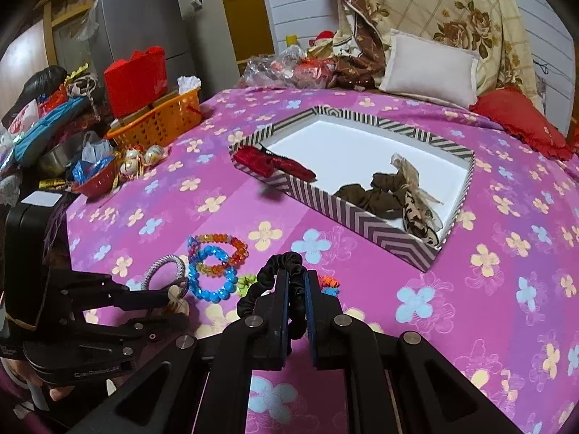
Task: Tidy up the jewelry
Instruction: 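Grasp the brown charm hair tie with the left tool while the right tool holds the black scrunchie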
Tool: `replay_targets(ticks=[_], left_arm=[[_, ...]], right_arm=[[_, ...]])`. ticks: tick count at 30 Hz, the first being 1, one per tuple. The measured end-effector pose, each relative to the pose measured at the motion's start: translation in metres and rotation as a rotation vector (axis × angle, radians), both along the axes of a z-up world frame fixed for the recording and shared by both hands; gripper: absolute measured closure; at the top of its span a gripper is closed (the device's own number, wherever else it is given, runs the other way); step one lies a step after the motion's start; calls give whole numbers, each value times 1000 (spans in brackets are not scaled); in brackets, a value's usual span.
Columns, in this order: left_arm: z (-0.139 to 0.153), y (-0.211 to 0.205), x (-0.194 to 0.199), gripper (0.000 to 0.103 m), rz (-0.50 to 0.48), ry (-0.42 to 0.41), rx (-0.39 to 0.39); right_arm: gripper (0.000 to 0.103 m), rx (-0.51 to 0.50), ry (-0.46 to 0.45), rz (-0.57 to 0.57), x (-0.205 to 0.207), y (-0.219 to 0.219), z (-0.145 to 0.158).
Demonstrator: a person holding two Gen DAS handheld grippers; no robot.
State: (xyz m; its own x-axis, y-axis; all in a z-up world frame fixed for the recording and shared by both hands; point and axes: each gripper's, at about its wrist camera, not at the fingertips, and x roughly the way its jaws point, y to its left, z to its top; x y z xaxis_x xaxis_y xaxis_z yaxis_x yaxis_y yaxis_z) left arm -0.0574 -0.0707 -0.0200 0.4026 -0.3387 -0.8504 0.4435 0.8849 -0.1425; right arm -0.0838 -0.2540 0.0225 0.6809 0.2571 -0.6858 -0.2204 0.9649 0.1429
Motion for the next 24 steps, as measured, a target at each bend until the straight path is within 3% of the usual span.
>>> replay_targets(ticks=[9,24], left_arm=[[34,11,-6,74,32,-68,-35],[64,11,15,74,76,-156,3]], right_arm=[[95,-2,-36,-10,-8,-1,21],[95,-36,-72,-16,-7,1,44]])
